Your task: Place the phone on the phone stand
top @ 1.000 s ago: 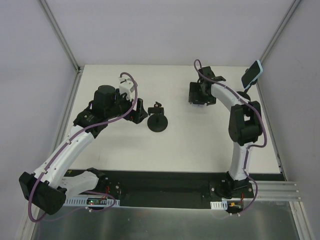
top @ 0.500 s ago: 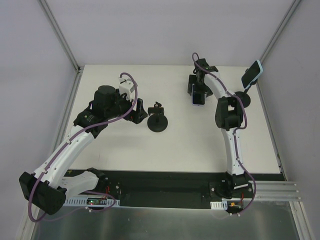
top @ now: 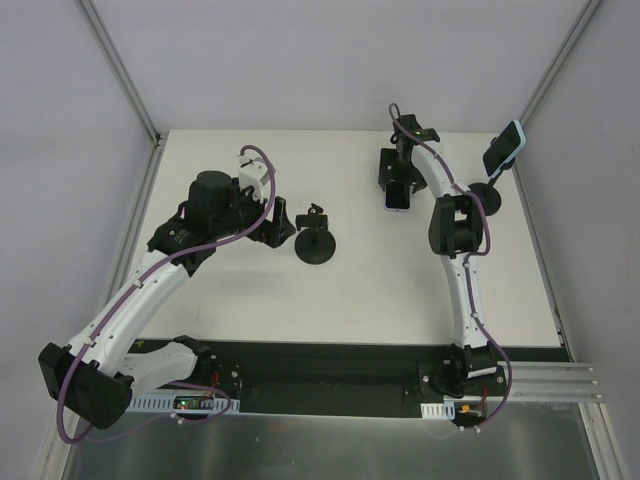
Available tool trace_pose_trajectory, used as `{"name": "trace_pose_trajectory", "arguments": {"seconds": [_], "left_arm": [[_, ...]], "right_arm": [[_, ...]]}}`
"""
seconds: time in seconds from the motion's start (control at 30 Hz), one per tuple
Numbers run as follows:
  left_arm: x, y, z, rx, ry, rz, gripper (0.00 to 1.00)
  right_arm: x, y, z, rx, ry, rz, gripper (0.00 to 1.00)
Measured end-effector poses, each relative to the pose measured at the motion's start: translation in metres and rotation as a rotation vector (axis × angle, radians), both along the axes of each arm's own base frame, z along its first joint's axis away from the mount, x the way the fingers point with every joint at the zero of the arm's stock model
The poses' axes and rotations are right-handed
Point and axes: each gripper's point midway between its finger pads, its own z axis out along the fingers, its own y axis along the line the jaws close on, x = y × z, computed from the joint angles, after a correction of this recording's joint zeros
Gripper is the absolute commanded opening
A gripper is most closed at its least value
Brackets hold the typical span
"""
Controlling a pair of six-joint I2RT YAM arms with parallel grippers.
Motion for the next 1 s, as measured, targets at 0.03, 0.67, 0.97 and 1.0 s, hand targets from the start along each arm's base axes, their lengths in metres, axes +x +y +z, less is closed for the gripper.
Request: {"name": "trace_pose_trajectory", "arguments": {"seconds": [0.03, 0.67, 0.97, 1.0], "left_arm": [[0.0, 0.0, 0.0, 0.0, 0.0, 0.0, 0.86], [0.001, -0.001, -0.003, 0.005, 0.01, 0.0, 0.86], [0.001, -0.001, -0.004, 0.005, 0.011, 0.0, 0.86], [0.001, -0.001, -0.004, 0.005, 0.011, 0.0, 0.86]], "right_arm": [[0.0, 0.0, 0.0, -0.002, 0.003, -0.001, 0.91], [-0.004, 0.009, 0.001, -0.009, 0.012, 0.009, 0.01], [-0.093, 0.008, 0.022, -0.01, -0.012, 0.071, 0.01], [-0.1, 0.012, 0.031, 0.005, -0.055, 0.082, 0.0]]}}
